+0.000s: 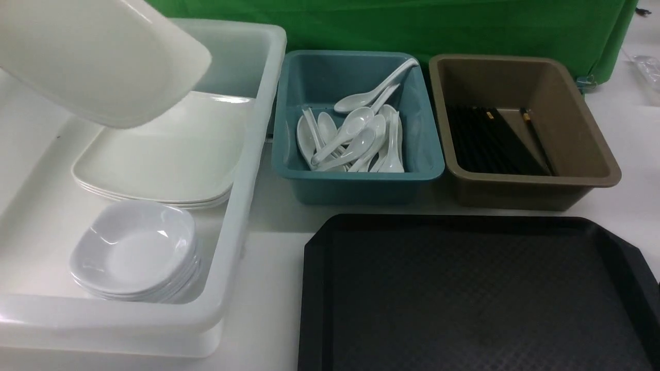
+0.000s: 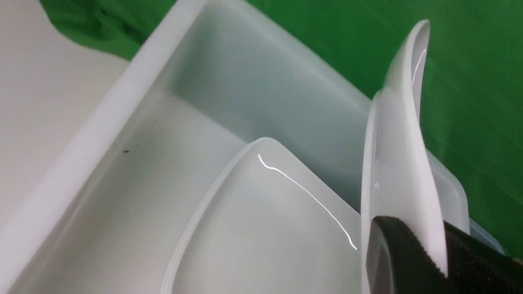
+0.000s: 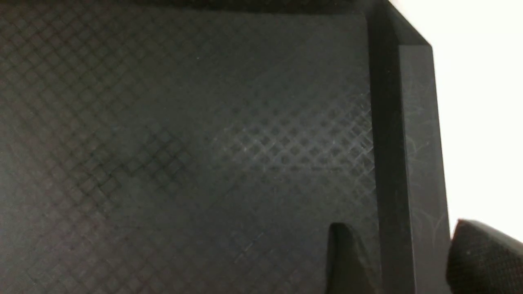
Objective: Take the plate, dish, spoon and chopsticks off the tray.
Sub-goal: Use the left arm to put the plate into the large storage box on the left
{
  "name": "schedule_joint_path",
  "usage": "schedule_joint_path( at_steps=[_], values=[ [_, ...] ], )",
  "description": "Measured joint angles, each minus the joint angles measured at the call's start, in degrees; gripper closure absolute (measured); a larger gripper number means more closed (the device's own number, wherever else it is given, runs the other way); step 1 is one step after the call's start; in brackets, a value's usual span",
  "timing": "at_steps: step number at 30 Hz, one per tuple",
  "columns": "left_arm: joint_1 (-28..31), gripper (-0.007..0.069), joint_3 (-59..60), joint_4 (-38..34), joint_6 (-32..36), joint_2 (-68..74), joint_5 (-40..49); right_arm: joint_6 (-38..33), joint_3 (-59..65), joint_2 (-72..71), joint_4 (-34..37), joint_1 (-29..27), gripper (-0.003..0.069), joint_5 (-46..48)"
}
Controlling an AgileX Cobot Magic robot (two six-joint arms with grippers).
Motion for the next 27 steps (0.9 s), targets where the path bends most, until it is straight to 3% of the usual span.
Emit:
schedule_joint_path(
  at_steps=[5,16,21,25,27],
  values=[
    [-3.9,0.0596,6.9,-8.3,5.8,2.7,-9.1,-0.1,0.0,0.0,0.0,0.0,0.0287,-1.1],
    [-10.2,0.0600,7.7,-9.3,7.6,11.1,-15.3,-0.2,-0.2,0.0,0.0,0.0,0.0287,-1.8],
    [-10.3,0.0579,7.8,-2.4,4.1,12.2,-15.1,-0.2,-1.8,0.0,0.0,0.0,0.0287,-1.8],
    [-10.3,0.0472,7.8,7.2,-0.1,12.3,-13.2,-0.3,-3.0,0.0,0.0,0.0,0.0287,-1.9],
    [-10.3,0.0379,7.8,10.8,-0.9,12.4,-11.6,-0.2,-3.7,0.0,0.0,0.0,0.0287,-2.0]
  ],
)
